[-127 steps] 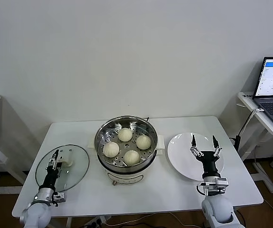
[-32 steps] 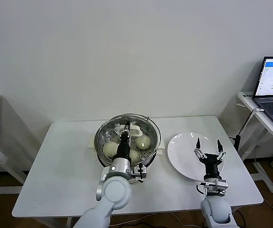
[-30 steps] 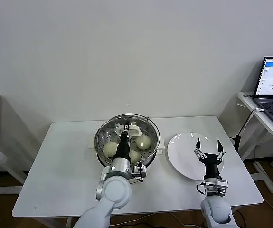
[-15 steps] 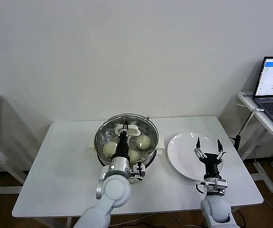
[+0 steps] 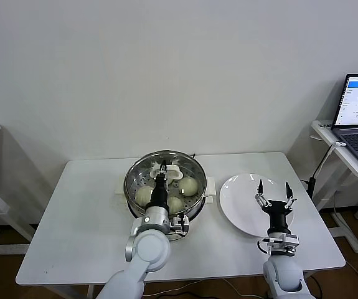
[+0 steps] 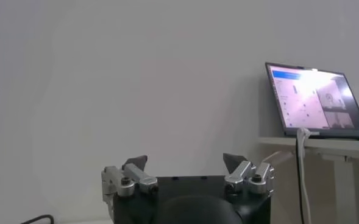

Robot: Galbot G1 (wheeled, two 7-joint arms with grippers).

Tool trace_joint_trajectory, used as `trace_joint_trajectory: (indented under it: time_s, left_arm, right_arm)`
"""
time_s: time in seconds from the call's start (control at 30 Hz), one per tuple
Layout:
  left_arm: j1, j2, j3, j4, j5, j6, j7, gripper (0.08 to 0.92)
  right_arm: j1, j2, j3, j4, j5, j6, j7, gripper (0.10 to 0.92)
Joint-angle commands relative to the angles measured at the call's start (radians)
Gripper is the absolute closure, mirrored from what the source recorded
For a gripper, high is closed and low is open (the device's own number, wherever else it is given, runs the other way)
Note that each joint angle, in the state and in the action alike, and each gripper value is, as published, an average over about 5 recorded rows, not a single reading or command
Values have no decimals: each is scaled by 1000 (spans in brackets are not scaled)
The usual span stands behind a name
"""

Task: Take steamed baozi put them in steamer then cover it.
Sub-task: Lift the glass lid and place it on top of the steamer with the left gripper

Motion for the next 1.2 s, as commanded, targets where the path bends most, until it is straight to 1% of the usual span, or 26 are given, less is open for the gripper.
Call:
trace_joint_trajectory:
  time_s: [0.03,0.63,0.7,0.8,0.93,1.2]
  left_arm:
    - [1,-1,-6,8,2,-4,-2,814]
    - [12,-9,-22,15,-15,-23,13,814]
    - [12,-9,-24,14,-17,-24,12,798]
    - [14,-9,-26,8,-18,-22,12,731]
    - [19,-6,-25,-14,-19,-16,10,619]
    - [44,23,-20,-110,-70,-2,6,391]
  right_arm:
    - [0,-1,0,2,0,0,0,203]
    - [2,-2,1,-1,-2,1,-1,203]
    - [2,-1,0,-1,-2,1,-1,203]
    - [2,0,-1,-1,-4,2,-1,203]
    - [1,2,-3,0,-7,2,-2,203]
    - [-11,10,-3,3,-15,5,-10,203]
